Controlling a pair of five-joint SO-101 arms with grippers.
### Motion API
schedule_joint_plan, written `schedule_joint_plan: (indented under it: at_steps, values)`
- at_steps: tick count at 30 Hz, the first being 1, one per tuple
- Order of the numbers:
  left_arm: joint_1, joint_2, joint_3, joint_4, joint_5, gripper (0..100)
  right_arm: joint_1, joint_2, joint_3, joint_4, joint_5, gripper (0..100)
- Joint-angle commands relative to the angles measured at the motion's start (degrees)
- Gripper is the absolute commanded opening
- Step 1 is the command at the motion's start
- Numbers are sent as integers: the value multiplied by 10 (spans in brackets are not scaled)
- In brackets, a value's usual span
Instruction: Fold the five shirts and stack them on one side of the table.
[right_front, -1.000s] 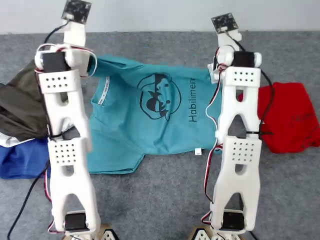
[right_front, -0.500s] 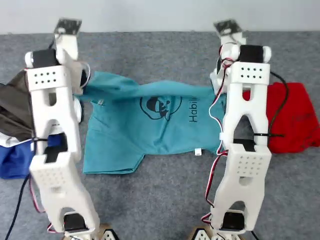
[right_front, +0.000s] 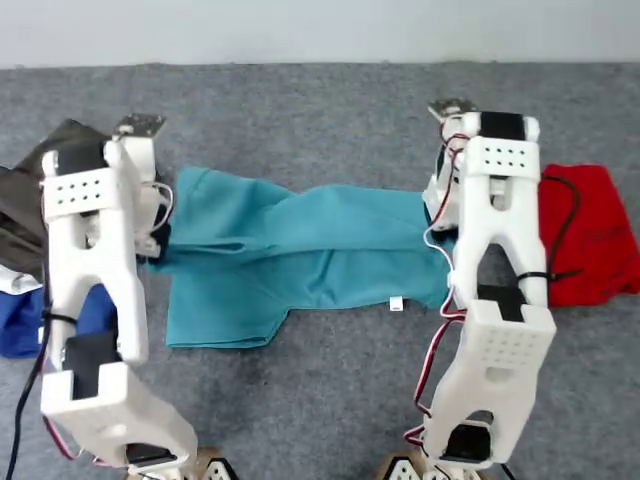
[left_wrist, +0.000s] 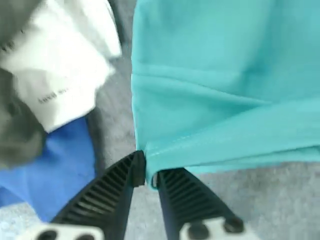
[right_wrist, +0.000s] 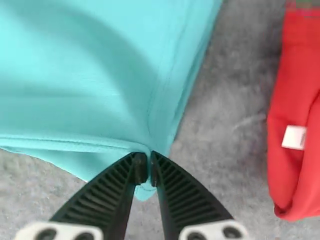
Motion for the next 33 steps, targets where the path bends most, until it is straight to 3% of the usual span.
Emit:
schedule_joint_plan:
  at_steps: [1, 15, 21, 26, 33]
  values:
    - [-6, -49, 40, 11, -25, 13, 29, -40, 3, 22, 11, 10]
    - [-4, -54, 80, 10, -29, 13, 24, -41, 95, 19, 21, 10]
    - [51, -54, 128, -4, -28, 15, 7, -48, 120, 23, 21, 42]
    - [98, -54, 148, -80, -24, 70, -4, -179, 166, 24, 23, 118]
    - [133, -54, 152, -185, -23, 104, -43, -443, 378, 13, 43, 155]
